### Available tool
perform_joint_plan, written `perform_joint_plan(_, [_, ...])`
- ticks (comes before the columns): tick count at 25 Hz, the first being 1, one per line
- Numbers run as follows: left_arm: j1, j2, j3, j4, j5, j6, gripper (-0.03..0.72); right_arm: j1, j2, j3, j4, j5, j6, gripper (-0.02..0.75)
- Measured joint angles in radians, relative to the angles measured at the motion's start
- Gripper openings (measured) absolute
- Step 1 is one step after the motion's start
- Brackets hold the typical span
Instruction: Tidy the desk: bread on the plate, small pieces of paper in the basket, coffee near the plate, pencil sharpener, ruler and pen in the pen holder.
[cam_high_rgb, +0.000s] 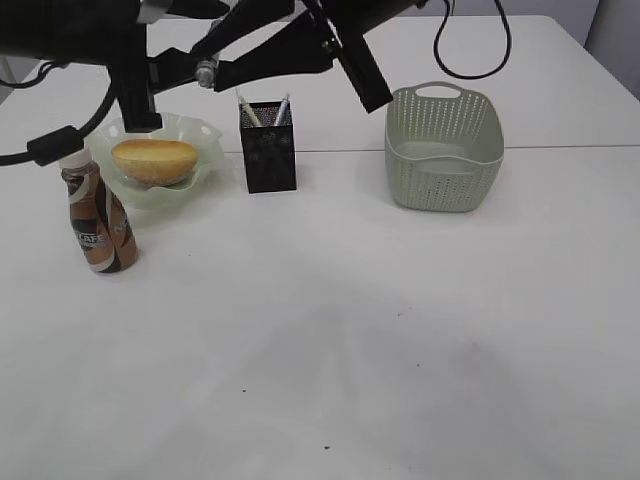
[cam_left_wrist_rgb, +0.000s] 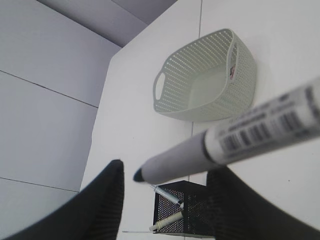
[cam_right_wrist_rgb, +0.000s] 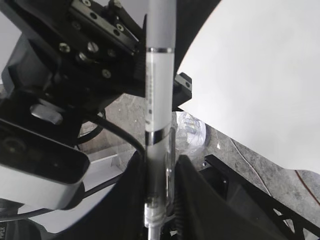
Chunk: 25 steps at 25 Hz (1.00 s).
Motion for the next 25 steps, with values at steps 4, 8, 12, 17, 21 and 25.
perform_joint_plan(4, [0.000,0.000,0.000,-0.021,0.039,0.018,0.391,0.000,0.000,0.000,0.013,0.000,0.015,0.111])
perform_joint_plan(8, [0.000,0.000,0.000,-0.027,0.051,0.040,0.391,0.000,0.007,0.000,0.049,0.000,0.017,0.111])
perform_joint_plan(12, [0.000,0.000,0.000,-0.035,0.057,0.049,0.387,0.000,0.017,0.000,0.074,0.000,0.017,0.111])
perform_joint_plan(17, [0.000,0.000,0.001,-0.113,0.052,0.053,0.385,0.000,0.021,0.001,0.087,-0.008,0.017,0.111])
perform_joint_plan(21, [0.000,0.000,0.001,-0.147,0.040,0.055,0.375,-0.008,0.021,0.001,0.110,-0.014,0.017,0.111])
perform_joint_plan(25, [0.000,0.000,0.001,-0.093,0.039,0.071,0.370,-0.012,0.022,0.001,0.113,-0.014,0.020,0.111])
